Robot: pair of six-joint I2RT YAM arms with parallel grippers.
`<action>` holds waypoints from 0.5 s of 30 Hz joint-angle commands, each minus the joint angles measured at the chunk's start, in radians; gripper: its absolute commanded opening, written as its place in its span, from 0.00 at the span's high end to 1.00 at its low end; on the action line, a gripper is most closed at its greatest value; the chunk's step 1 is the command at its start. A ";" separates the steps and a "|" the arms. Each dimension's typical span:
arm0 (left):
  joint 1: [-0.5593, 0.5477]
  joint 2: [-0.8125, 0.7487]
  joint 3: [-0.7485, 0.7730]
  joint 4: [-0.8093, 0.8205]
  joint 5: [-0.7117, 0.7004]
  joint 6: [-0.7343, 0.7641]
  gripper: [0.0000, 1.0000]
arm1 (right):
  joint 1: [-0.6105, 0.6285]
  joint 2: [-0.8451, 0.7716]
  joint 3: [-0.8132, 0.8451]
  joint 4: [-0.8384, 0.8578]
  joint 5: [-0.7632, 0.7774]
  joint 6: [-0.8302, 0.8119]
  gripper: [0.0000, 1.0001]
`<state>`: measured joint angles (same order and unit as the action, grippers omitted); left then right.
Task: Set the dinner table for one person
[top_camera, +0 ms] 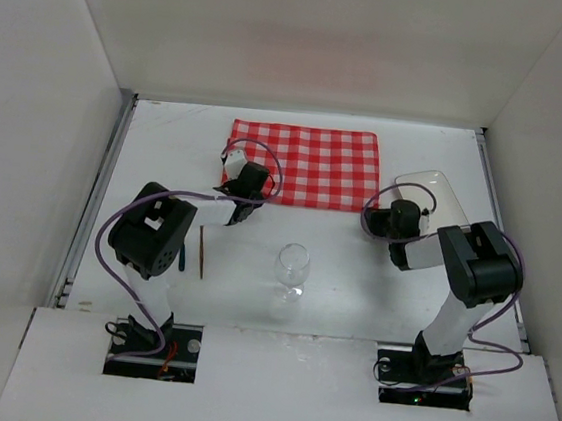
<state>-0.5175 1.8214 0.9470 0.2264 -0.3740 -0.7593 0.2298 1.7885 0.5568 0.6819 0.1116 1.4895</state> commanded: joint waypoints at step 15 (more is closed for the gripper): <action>-0.023 -0.295 -0.132 0.054 0.010 0.069 0.53 | -0.002 -0.219 -0.037 -0.076 0.022 -0.037 0.38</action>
<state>-0.5228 1.6367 0.8341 0.2520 -0.3557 -0.7181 0.2283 1.6398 0.5304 0.6285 0.1097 1.4830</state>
